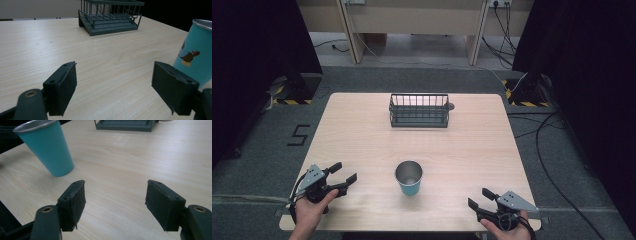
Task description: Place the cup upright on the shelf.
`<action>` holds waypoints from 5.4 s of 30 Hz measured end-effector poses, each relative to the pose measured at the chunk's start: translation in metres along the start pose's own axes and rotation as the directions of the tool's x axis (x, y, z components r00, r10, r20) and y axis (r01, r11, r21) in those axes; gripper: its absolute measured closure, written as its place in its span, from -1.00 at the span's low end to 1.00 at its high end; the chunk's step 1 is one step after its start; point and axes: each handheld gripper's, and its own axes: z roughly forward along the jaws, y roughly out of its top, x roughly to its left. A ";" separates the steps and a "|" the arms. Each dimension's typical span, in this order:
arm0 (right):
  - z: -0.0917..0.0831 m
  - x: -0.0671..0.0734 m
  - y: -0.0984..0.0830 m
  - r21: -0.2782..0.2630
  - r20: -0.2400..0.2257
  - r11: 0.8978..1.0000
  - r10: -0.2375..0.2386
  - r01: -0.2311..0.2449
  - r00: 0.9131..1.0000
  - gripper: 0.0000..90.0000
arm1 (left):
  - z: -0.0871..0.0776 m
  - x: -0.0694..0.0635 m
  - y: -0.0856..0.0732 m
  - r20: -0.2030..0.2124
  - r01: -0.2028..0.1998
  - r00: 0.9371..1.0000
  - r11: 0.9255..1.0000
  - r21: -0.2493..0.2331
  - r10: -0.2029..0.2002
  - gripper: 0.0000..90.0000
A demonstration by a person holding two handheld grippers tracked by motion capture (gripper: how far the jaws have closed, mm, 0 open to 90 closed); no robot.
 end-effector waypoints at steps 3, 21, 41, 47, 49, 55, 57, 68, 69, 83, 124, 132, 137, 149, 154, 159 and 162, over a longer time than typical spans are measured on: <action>0.003 0.009 0.009 -0.019 -0.029 0.999 -0.028 0.028 0.999 -0.38 | 0.000 0.001 0.000 -0.001 0.003 1.000 1.000 -0.001 -0.003 -0.56; 0.043 0.060 0.057 -0.042 -0.118 0.985 -0.171 0.167 0.978 -0.61 | 0.002 0.000 -0.002 0.029 0.027 0.999 1.000 0.012 -0.027 -0.56; 0.073 0.083 0.080 -0.027 -0.180 0.975 -0.221 0.220 0.958 -0.63 | 0.003 -0.001 -0.002 0.038 0.029 0.999 1.000 0.013 -0.029 -0.56; 0.082 0.090 0.084 -0.013 -0.190 0.972 -0.231 0.233 0.954 -0.64 | 0.004 -0.002 -0.002 0.039 0.030 0.999 0.999 0.015 -0.030 -0.56; 0.086 0.092 0.086 -0.006 -0.193 0.972 -0.233 0.237 0.953 -0.64 | 0.004 -0.002 -0.001 0.040 0.029 0.999 0.999 0.014 -0.030 -0.56; 0.099 0.098 0.091 0.004 -0.204 0.969 -0.243 0.249 0.948 -0.64 | 0.004 -0.002 -0.001 0.042 0.031 0.999 0.999 0.013 -0.032 -0.56; 0.104 0.099 0.092 0.011 -0.203 0.968 -0.243 0.251 0.949 -0.64 | 0.004 -0.002 -0.001 0.042 0.031 0.999 0.999 0.014 -0.032 -0.56; 0.125 0.105 0.092 0.054 -0.213 0.966 -0.236 0.253 0.948 -0.67 | 0.005 -0.003 -0.001 0.046 0.033 0.998 0.999 0.013 -0.034 -0.56; 0.126 0.106 0.092 0.055 -0.213 0.965 -0.239 0.255 0.948 -0.68 | 0.005 -0.003 -0.001 0.046 0.033 0.998 0.999 0.013 -0.034 -0.56; 0.143 0.109 0.091 0.068 -0.212 0.964 -0.237 0.256 0.948 -0.83 | 0.008 -0.005 -0.001 0.056 0.029 0.998 0.999 0.020 -0.030 -0.56; 0.165 0.108 0.086 -0.013 -0.176 0.964 -0.263 0.265 0.948 -0.82 | 0.014 -0.007 -0.003 0.082 0.024 0.996 0.999 0.040 -0.027 -0.56; 0.159 0.102 0.092 -0.049 -0.158 0.969 -0.248 0.243 0.956 -0.81 | 0.014 -0.006 -0.004 0.078 0.024 0.997 0.999 0.045 -0.028 -0.56; 0.155 0.099 0.096 -0.064 -0.151 0.971 -0.237 0.230 0.960 -0.81 | 0.014 -0.006 -0.004 0.077 0.025 0.997 0.999 0.044 -0.029 -0.56; 0.152 0.095 0.101 -0.087 -0.140 0.974 -0.218 0.207 0.966 -0.81 | 0.014 -0.006 -0.003 0.075 0.026 0.997 0.999 0.042 -0.029 -0.56; 0.152 0.093 0.103 -0.095 -0.139 0.975 -0.214 0.203 0.967 -0.81 | 0.013 -0.005 -0.003 0.074 0.026 0.997 0.999 0.042 -0.029 -0.56; 0.149 0.091 0.108 -0.109 -0.127 0.975 -0.208 0.195 0.970 -0.81 | 0.013 -0.005 -0.003 0.073 0.025 0.997 0.999 0.042 -0.028 -0.56; 0.149 0.090 0.109 -0.113 -0.124 0.975 -0.207 0.194 0.970 -0.81 | 0.013 -0.005 -0.003 0.073 0.025 0.997 0.999 0.041 -0.028 -0.55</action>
